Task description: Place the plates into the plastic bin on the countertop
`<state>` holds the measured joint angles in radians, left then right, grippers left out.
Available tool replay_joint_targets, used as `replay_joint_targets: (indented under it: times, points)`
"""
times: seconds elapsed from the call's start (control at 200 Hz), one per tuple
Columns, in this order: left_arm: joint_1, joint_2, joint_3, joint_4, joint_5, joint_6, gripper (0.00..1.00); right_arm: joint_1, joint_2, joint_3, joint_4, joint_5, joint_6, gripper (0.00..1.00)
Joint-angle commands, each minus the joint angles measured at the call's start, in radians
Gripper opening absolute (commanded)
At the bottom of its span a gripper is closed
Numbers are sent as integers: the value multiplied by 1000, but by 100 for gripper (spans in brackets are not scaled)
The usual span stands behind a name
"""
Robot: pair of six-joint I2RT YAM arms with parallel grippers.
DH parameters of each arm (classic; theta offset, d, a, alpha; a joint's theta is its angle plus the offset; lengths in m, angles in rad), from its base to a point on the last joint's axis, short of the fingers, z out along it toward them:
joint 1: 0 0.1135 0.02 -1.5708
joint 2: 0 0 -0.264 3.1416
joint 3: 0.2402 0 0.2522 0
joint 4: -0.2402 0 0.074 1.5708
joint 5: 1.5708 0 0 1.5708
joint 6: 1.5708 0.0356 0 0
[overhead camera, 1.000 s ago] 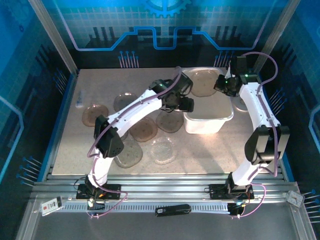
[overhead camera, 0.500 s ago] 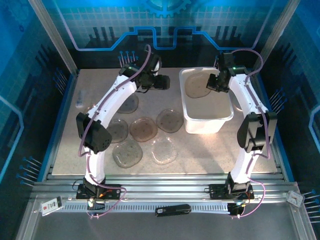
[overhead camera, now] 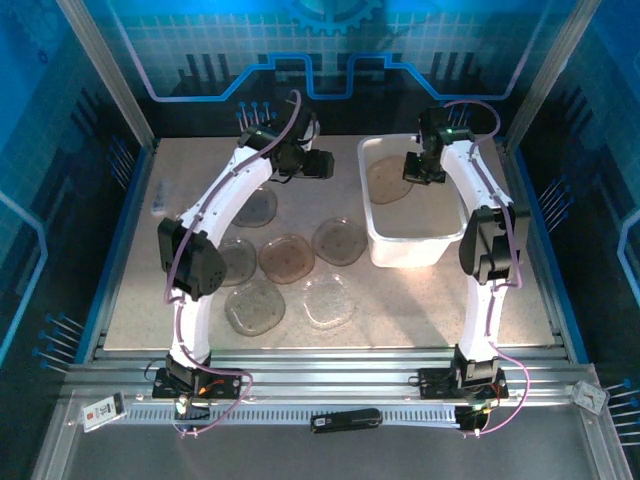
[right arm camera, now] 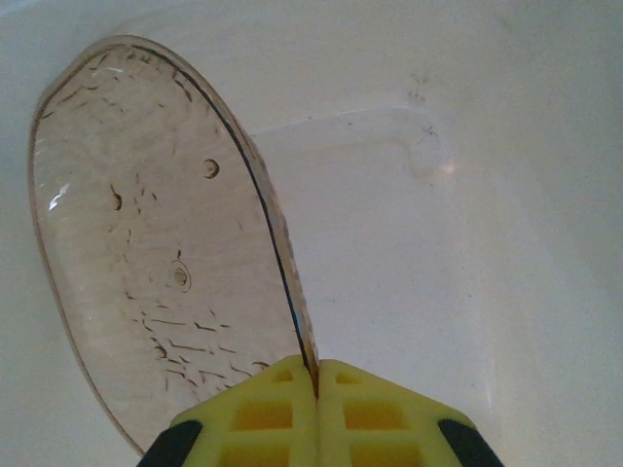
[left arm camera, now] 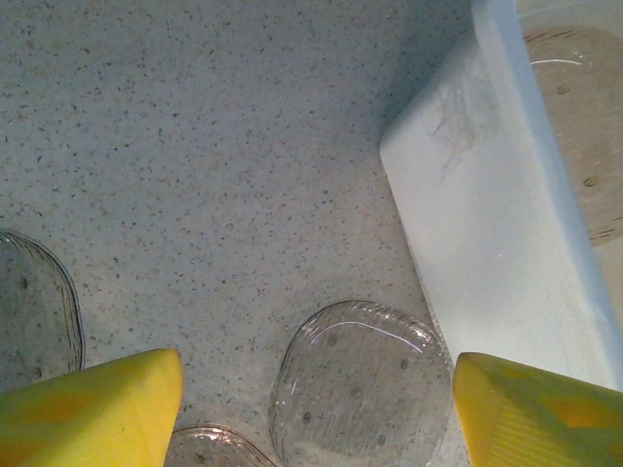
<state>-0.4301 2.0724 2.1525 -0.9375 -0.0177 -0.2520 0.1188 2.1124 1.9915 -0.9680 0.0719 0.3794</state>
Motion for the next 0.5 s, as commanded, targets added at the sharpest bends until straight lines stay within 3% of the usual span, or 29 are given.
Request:
replay_joint_targets:
  times: [0.0,0.495]
  points:
    - [-1,26,39,-5,23,26,74,13,33,33,-18,-12,-28,0]
    - [-3,62,46,-13,20,21,74,16,119,15,29,-38,-14,0]
